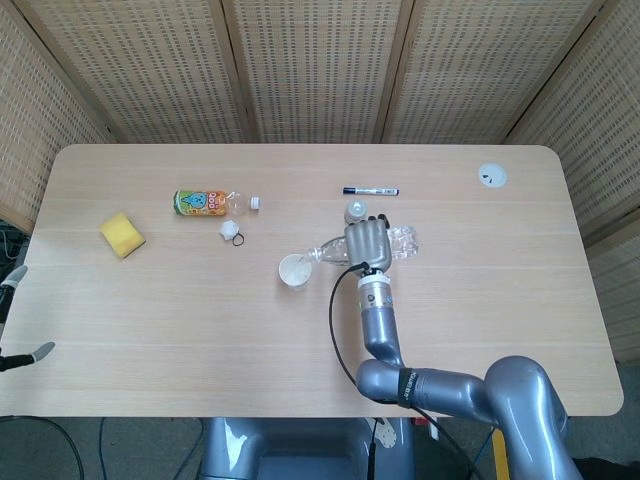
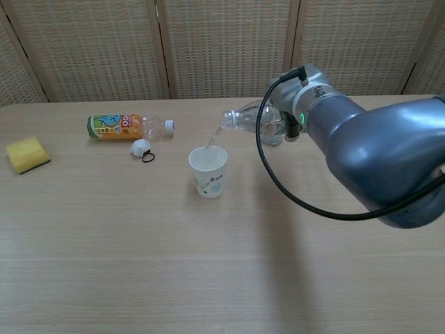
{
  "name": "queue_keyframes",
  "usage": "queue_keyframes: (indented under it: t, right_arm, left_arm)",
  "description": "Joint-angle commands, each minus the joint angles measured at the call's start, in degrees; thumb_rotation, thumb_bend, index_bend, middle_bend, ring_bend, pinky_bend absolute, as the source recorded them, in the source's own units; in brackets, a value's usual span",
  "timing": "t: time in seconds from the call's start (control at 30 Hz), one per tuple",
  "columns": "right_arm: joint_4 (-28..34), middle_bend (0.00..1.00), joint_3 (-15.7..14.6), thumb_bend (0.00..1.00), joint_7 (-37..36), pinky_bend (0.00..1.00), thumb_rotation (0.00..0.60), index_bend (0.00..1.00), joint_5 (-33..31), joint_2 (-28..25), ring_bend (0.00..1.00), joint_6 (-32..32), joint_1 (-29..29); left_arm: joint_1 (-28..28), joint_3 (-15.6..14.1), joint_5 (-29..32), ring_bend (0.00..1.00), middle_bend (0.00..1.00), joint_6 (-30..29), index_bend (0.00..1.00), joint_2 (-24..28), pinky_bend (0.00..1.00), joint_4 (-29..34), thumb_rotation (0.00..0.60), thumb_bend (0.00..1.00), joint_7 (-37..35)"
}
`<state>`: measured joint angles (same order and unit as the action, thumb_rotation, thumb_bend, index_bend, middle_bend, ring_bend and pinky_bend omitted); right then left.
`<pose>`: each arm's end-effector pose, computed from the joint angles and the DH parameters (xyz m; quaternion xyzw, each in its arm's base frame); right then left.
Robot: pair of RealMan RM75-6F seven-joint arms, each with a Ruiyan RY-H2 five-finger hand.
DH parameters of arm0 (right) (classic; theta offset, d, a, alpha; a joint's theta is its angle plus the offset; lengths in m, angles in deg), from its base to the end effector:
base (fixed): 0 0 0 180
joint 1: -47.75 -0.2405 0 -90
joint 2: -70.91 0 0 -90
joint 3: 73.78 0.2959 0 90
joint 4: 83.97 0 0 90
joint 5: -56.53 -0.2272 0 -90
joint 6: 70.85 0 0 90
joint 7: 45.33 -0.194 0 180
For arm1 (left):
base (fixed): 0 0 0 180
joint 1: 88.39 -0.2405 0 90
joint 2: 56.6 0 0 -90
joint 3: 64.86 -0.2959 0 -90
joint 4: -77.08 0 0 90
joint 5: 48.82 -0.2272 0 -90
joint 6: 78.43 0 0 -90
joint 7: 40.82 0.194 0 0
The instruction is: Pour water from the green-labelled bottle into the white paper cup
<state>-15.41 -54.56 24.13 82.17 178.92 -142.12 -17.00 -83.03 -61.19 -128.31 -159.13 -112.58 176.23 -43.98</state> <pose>-0.0728 -0.4917 -0.0941 0.7132 -0.2495 0.1890 0.6272 -0.3579 0.2390 0.1966 -0.5652 -0.4360 -0.3678 0.5960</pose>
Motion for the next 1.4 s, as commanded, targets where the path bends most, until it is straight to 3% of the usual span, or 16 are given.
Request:
queue_keyframes:
  t: [0.03, 0.2, 0.47, 0.83, 1.03, 1.2, 1.4]
  right_arm:
    - [-0.1, 0.62, 0.8, 0.68, -1.7, 0.65, 0.600, 0.59, 0.4, 0.3, 0.57, 0.2, 0.5]
    - [-0.4, 0.62, 2.1, 0.68, -6.3, 0.65, 0.600, 0.59, 1.7, 0.5, 0.57, 1.3, 1.7]
    - [0.2, 0.63, 6.6, 0.68, -15.4, 0.64, 0.600, 0.59, 2.1, 0.9, 0.57, 2.3, 3.7]
    - [11.1, 0.63, 12.7, 0.68, -34.2, 0.59, 0.600, 0.59, 2.1, -7.1, 0.57, 12.3, 11.3]
    - [12.6, 0.63, 12.2, 0.68, -52.2, 0.58, 0.600, 0.59, 9.0, -12.0, 0.57, 22.5, 18.9]
    - [10.2, 0.63, 12.6, 0.68, -66.4, 0.46, 0.600, 0.59, 14.4, -11.8, 0.57, 27.2, 22.8]
    - [6.1, 0.63, 12.6, 0.68, -80.6, 0.44, 0.600, 0.59, 25.4, -8.7, 0.57, 26.9, 25.8]
  left_arm:
    - [0.0, 0.0, 0.0, 0.00, 0.00, 0.0, 0.00, 0.0, 0.00, 0.0, 0.600, 0.05, -0.1]
    - [0.0, 0.0, -0.1, 0.00, 0.00, 0.0, 0.00, 0.0, 0.00, -0.1, 0.600, 0.05, -0.1]
    - [0.1, 0.0, 0.0, 0.00, 0.00, 0.1, 0.00, 0.0, 0.00, -0.1, 0.600, 0.05, -0.1]
    - [0.4, -0.2, 0.0, 0.00, 0.00, 0.6, 0.00, -0.4, 0.00, 0.0, 0.600, 0.05, 0.8]
    - [0.3, -0.5, -0.6, 0.00, 0.00, 0.3, 0.00, -0.5, 0.00, 0.4, 0.600, 0.05, 1.4]
    - [0.3, -0.6, -0.7, 0.00, 0.00, 0.2, 0.00, -0.8, 0.00, 0.6, 0.600, 0.05, 2.2]
    - [0.4, -0.7, -0.6, 0.00, 0.00, 0.4, 0.00, -1.2, 0.00, 0.8, 0.600, 0.05, 3.1]
